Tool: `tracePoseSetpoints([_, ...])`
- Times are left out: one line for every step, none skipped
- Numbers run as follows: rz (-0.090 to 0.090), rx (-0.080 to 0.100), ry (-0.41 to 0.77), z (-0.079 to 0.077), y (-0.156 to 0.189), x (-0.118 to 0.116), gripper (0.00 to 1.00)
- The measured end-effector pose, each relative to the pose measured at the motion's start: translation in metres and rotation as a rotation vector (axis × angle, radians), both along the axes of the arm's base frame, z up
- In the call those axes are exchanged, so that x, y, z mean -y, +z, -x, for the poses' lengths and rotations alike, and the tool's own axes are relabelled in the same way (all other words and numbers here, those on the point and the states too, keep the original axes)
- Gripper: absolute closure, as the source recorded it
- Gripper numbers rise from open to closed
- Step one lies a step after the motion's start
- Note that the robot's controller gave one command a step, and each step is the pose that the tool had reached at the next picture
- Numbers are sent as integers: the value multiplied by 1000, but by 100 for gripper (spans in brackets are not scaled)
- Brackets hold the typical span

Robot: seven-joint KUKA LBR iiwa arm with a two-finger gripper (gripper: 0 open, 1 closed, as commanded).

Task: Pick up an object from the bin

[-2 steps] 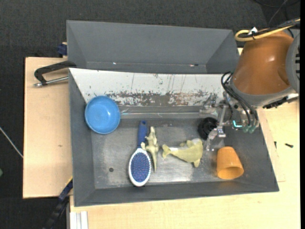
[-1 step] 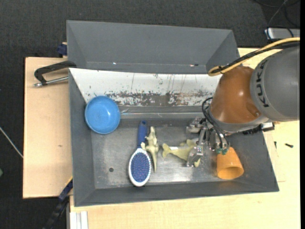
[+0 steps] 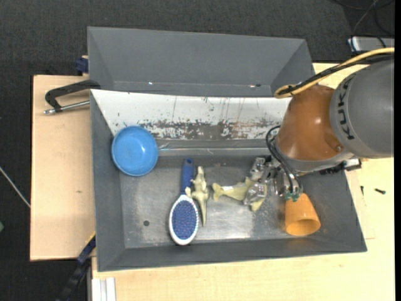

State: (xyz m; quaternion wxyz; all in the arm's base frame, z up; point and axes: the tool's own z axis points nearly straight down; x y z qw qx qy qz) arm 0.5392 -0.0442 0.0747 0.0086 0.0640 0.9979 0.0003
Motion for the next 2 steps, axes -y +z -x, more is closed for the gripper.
tracePoseSetpoints([-1, -3, -6, 6, 121, -14, 100])
tracePoseSetpoints([1, -5, 73, 3, 168, -7, 100])
